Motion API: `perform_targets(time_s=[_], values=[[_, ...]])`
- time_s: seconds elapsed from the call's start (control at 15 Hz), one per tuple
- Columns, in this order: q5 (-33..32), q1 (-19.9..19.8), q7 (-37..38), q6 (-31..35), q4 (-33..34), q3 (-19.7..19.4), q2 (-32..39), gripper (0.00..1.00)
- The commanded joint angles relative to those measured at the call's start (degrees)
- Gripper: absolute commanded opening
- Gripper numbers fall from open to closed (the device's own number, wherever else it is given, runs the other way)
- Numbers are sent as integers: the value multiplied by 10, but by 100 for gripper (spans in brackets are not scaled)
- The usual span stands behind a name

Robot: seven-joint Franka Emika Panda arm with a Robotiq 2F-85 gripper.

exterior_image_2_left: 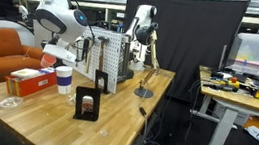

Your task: Pour the water in the pink cup into the white and blue cup

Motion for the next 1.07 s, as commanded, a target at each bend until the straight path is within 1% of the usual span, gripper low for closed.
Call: perform_targets(time_s=[0.0,0.2,0.33,0.47,0.73,0.8,0.87,0.93,1.0], values=[[-59,9,55,101,-52,19,-8,4],[-97,23,107,206,-71,38,40,4],[-128,27,150,253,-68,47,74,4],[-171,26,198,279,-61,55,99,4],[-264,5,293,294,-42,69,121,4],[-281,-3,315,291,-36,75,122,20],[-295,-9,340,291,-27,81,120,41],[-303,-24,329,296,-41,97,118,22],[-313,-28,346,295,-34,101,118,28]])
